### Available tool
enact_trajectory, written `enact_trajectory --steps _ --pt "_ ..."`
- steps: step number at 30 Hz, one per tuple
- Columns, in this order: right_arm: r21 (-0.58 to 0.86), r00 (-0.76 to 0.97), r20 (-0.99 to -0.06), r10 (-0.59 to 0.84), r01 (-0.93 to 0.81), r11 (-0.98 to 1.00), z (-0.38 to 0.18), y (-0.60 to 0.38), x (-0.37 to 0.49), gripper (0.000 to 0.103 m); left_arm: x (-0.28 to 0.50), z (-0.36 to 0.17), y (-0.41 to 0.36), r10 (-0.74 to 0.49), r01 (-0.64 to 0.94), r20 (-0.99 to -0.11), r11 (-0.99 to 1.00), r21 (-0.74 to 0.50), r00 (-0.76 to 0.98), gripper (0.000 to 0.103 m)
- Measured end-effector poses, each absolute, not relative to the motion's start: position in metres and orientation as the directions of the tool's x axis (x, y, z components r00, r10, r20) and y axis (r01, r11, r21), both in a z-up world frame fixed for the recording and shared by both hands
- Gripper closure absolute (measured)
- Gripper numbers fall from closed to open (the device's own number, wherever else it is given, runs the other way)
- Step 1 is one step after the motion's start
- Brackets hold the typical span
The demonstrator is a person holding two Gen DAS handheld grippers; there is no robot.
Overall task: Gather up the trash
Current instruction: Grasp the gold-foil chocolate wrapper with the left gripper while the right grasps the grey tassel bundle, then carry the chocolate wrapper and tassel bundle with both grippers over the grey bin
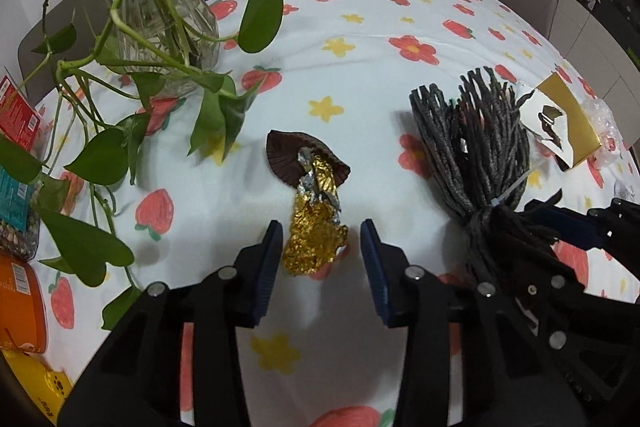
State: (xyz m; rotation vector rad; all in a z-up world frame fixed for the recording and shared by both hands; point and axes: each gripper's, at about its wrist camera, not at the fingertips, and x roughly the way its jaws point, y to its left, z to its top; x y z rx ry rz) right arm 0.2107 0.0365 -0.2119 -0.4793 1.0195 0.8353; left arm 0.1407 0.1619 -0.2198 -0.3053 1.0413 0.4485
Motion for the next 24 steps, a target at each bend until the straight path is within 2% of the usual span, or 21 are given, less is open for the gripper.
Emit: enact_trajectory --steps 1,4,9,13,24 --pt "0.024 0.261 -0.888 0.379 -0.795 0.606 -0.214 0.038 0.21 0.068 0.141 -0.223 0.163 0.205 -0.494 -0.882 0.869 -0.037 0.425 0.07" --pt "0.021 0.246 -0.895 0.373 -0.811 0.585 -0.218 0.045 0.208 0.068 0.141 -0.224 0.164 0.209 -0.494 -0.876 0.869 -0.037 0.434 0.074" --pt "-0.003 0.254 -0.888 0.384 -0.836 0.548 -0.214 0.048 0.2 0.086 0.14 -0.224 0.169 0.199 -0.499 -0.875 0.865 -0.055 0.441 0.082" --pt "-0.001 0.265 -0.877 0.402 -0.836 0.549 -0.207 0.045 0.2 0.088 0.139 -0.219 0.167 0.204 -0.496 -0.87 0.867 -0.053 0.449 0.088" --pt "-0.018 0.307 -0.848 0.431 -0.83 0.557 -0.181 0.033 0.194 0.089 0.12 -0.189 0.15 0.218 -0.483 -0.839 0.874 -0.059 0.498 0.089"
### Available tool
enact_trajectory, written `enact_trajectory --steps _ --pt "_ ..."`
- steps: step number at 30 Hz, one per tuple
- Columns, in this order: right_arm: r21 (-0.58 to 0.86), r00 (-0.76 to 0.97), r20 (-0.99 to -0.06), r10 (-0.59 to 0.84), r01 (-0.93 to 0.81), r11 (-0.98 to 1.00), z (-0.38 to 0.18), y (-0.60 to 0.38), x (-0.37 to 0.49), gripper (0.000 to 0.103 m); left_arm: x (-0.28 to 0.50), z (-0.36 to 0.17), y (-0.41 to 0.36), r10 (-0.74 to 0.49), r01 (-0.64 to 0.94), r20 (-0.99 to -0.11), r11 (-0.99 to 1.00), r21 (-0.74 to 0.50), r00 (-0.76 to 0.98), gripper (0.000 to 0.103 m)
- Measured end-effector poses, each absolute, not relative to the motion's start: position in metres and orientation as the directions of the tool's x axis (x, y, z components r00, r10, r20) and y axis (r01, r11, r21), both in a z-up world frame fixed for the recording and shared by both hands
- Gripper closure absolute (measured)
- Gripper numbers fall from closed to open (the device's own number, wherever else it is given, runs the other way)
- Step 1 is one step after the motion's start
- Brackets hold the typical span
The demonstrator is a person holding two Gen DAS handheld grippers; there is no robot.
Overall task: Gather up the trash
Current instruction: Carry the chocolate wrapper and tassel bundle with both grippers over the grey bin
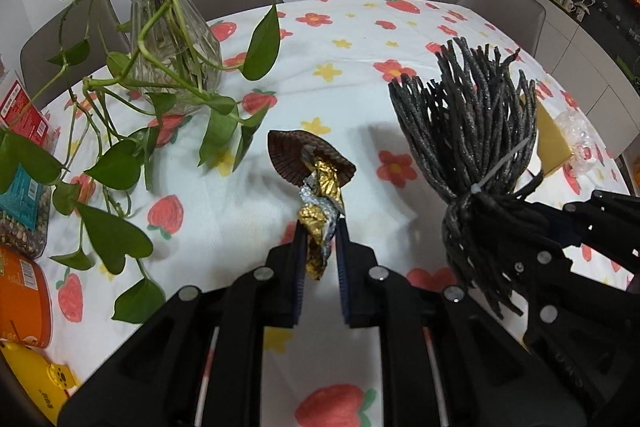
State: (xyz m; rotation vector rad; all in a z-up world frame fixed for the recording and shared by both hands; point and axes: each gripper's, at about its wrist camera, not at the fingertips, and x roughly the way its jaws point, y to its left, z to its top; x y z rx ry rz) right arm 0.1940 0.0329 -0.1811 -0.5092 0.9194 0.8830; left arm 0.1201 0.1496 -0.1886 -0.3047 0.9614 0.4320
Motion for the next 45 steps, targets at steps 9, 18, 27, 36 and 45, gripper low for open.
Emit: enact_trajectory --steps 9,18,27,36,45 --pt "-0.036 0.363 -0.831 0.422 -0.791 0.611 -0.165 -0.003 0.188 0.089 0.1 -0.171 0.116 0.19 -0.433 -0.826 0.899 -0.071 0.53 0.089" --pt "-0.037 0.431 -0.816 0.385 -0.703 0.71 -0.152 -0.071 0.183 0.089 0.107 -0.155 0.056 0.16 -0.343 -0.807 0.938 -0.055 0.568 0.089" --pt "-0.034 0.521 -0.793 0.314 -0.554 0.832 -0.139 -0.172 0.192 0.089 0.132 -0.138 -0.043 0.093 -0.201 -0.79 0.979 -0.039 0.606 0.089" --pt "-0.044 0.598 -0.787 0.152 -0.3 0.953 -0.137 -0.34 0.19 0.089 0.161 -0.128 -0.191 -0.028 0.012 -0.783 1.0 -0.026 0.621 0.089" --pt "-0.042 0.603 -0.797 -0.029 -0.007 0.999 -0.147 -0.515 0.159 0.089 0.171 -0.134 -0.373 -0.195 0.282 -0.794 0.959 -0.031 0.576 0.089"
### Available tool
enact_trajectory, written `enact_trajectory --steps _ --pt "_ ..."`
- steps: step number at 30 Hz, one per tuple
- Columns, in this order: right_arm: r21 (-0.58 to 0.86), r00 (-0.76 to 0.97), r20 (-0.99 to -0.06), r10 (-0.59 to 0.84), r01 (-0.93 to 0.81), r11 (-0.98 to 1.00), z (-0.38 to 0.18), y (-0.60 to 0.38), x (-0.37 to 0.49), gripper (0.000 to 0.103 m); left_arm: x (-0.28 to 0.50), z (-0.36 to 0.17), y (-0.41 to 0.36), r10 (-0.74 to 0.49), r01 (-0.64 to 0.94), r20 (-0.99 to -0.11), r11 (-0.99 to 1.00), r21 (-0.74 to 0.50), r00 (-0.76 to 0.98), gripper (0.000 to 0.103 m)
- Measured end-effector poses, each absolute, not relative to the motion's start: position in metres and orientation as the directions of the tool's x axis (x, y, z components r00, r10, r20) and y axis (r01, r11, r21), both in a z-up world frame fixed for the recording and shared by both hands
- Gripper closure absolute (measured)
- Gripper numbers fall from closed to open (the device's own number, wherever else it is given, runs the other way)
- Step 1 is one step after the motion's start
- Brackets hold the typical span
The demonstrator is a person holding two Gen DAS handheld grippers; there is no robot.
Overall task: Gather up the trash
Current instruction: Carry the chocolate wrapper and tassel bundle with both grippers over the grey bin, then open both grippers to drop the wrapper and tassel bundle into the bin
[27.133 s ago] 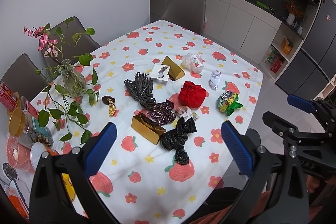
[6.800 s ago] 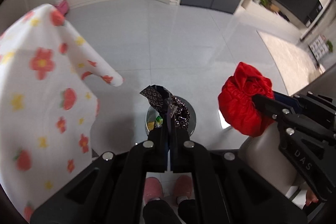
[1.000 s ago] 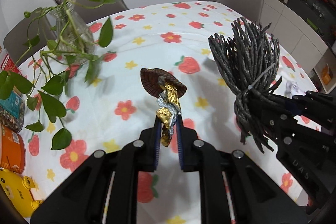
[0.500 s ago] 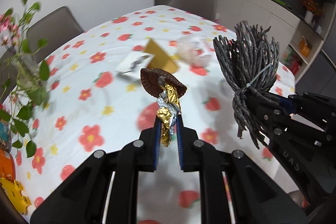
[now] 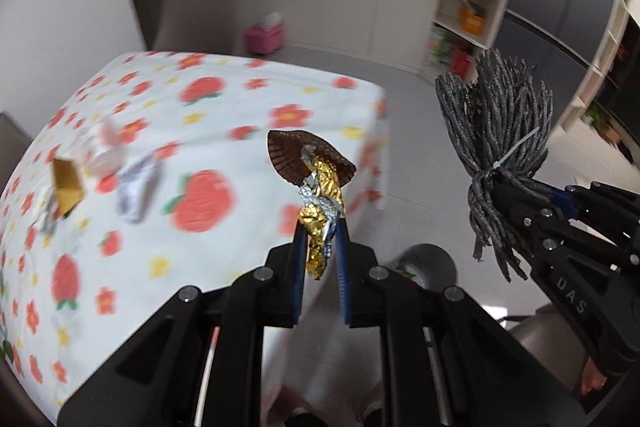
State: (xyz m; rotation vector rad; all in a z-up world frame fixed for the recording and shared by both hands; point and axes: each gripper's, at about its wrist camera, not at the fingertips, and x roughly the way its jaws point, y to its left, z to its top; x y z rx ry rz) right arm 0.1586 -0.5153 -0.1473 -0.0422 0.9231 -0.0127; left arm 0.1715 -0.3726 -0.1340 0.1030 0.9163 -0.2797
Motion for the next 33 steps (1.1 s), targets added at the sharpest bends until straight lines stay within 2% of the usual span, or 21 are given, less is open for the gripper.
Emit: enact_trajectory --steps 8,14,22,31,32,33 --pt "-0.07 0.536 -0.829 -0.16 0.184 0.98 -0.184 -0.617 0.123 0.089 0.163 -0.166 -0.504 -0.292 0.479 -0.834 0.877 -0.039 0.468 0.089" --pt "-0.033 0.436 -0.882 -0.179 0.321 0.946 -0.235 -0.66 0.103 0.089 0.169 -0.218 -0.562 -0.315 0.582 -0.88 0.811 -0.054 0.356 0.089" --pt "0.016 0.352 -0.928 -0.126 0.374 0.927 -0.374 -0.671 0.118 0.088 0.196 -0.356 -0.606 -0.296 0.69 -0.934 0.719 -0.08 0.201 0.088" --pt "0.051 0.358 -0.93 -0.084 0.352 0.934 -0.507 -0.679 0.139 0.087 0.224 -0.494 -0.629 -0.29 0.733 -0.943 0.676 -0.079 0.165 0.088" --pt "0.061 0.368 -0.927 -0.076 0.349 0.935 -0.517 -0.68 0.141 0.086 0.227 -0.506 -0.632 -0.294 0.738 -0.942 0.67 -0.084 0.16 0.088" --pt "0.066 0.374 -0.925 -0.073 0.348 0.935 -0.525 -0.683 0.141 0.078 0.23 -0.517 -0.636 -0.298 0.742 -0.943 0.664 -0.092 0.149 0.085"
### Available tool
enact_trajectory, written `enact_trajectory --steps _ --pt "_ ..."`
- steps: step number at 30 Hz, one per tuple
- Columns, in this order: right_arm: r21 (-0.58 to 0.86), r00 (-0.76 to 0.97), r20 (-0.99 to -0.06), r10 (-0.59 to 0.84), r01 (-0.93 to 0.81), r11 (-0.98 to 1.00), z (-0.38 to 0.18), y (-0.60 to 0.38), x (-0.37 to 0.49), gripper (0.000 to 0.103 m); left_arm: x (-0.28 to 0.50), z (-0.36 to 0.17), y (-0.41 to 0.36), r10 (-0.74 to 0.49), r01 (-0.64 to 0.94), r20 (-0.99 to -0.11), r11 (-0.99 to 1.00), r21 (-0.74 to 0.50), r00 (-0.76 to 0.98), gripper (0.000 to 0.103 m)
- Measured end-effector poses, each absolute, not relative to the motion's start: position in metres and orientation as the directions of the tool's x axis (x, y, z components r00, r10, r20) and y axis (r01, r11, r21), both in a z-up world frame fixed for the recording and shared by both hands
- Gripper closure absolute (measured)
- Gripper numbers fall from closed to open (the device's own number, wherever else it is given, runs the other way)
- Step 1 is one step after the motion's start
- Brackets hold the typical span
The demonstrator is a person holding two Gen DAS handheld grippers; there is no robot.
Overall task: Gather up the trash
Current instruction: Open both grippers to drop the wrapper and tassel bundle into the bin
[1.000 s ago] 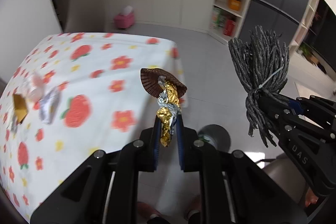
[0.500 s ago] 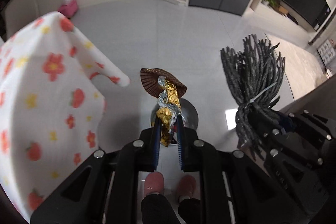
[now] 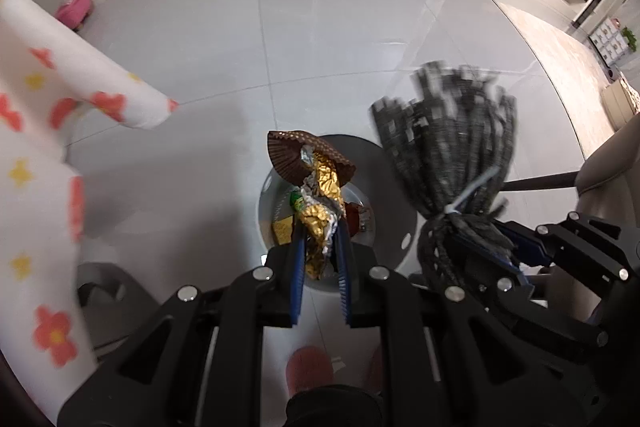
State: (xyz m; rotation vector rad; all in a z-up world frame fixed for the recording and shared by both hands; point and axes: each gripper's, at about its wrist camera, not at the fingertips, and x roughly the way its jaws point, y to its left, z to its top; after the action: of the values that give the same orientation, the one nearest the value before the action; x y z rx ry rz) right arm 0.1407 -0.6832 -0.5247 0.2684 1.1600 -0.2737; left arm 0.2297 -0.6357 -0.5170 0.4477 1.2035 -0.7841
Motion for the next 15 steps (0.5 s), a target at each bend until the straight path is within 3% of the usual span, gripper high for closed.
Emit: enact_trajectory --steps 2,3,7,15 --pt "0.074 0.382 -0.921 -0.069 0.347 0.935 -0.54 -0.694 0.147 0.062 0.236 -0.536 -0.641 -0.28 0.747 -0.948 0.661 -0.074 0.154 0.083" --pt "0.075 0.386 -0.92 -0.07 0.347 0.935 -0.547 -0.697 0.149 0.06 0.238 -0.544 -0.643 -0.276 0.75 -0.949 0.657 -0.07 0.153 0.077" --pt "0.062 0.381 -0.921 -0.082 0.352 0.934 -0.562 -0.702 0.152 0.06 0.243 -0.56 -0.647 -0.273 0.74 -0.95 0.669 -0.073 0.153 0.06" --pt "0.069 0.366 -0.927 -0.085 0.386 0.92 -0.525 -0.707 0.141 0.06 0.237 -0.521 -0.638 -0.256 0.732 -0.953 0.679 -0.056 0.164 0.049"
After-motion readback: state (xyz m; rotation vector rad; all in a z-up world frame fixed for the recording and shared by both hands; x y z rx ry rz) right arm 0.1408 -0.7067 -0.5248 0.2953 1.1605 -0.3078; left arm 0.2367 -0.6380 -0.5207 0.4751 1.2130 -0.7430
